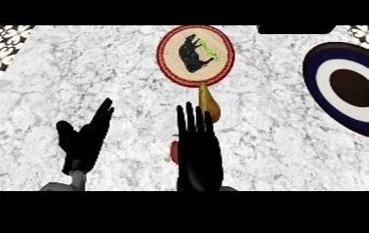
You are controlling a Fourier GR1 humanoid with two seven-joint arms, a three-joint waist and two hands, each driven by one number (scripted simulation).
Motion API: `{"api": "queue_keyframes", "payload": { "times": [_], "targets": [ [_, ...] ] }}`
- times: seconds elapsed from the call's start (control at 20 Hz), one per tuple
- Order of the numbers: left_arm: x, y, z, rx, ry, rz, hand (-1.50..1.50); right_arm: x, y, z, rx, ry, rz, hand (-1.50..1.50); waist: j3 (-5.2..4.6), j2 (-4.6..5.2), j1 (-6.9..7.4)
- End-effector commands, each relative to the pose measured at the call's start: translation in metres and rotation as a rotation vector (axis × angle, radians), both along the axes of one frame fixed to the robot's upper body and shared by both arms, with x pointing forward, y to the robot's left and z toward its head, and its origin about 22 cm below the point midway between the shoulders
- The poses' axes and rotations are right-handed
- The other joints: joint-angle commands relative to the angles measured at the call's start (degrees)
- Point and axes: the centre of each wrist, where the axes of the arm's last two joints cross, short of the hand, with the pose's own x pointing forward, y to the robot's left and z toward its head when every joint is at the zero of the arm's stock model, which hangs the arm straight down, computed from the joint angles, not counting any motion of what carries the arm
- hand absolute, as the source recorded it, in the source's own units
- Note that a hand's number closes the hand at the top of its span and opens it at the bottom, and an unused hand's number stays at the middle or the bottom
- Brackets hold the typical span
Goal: Pick the bell pepper from the placemat and place it in the plate
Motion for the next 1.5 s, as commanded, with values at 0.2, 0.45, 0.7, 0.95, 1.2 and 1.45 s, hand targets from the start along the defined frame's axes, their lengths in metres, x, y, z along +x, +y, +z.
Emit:
{"api": "queue_keyframes", "payload": {
  "times": [0.2, 0.45, 0.7, 0.95, 1.2, 1.45],
  "targets": [
    [-0.003, 0.003, -0.009, -0.012, 0.092, 0.003, 0.0, 0.016, 0.003, -0.014, -0.018, 0.061, -0.059, -1.5, -0.4, 0.41, 0.14],
    [0.006, -0.004, 0.002, -0.014, 0.077, 0.002, 0.0, 0.016, 0.009, -0.045, -0.068, 0.106, -0.073, -1.5, -0.39, 0.44, 0.35],
    [-0.008, -0.002, -0.004, -0.007, 0.084, -0.005, 0.0, 0.014, 0.008, -0.036, -0.155, 0.083, 0.034, 1.5, -0.4, 0.32, -0.04],
    [-0.01, 0.019, -0.006, 0.005, 0.069, -0.004, 0.0, 0.028, 0.012, -0.041, -0.192, 0.05, 0.027, 1.5, -0.41, 0.38, 0.23],
    [-0.011, -0.004, -0.009, -0.003, 0.086, 0.02, 0.0, 0.103, -0.039, -0.008, -0.135, -0.079, -0.375, 1.5, -0.42, 1.16, -0.45],
    [-0.009, 0.006, 0.005, -0.002, 0.031, 0.045, 0.0, 0.161, -0.124, 0.026, -0.047, -0.174, -0.844, 1.5, -0.2, 1.98, -3.12]
  ]
}}
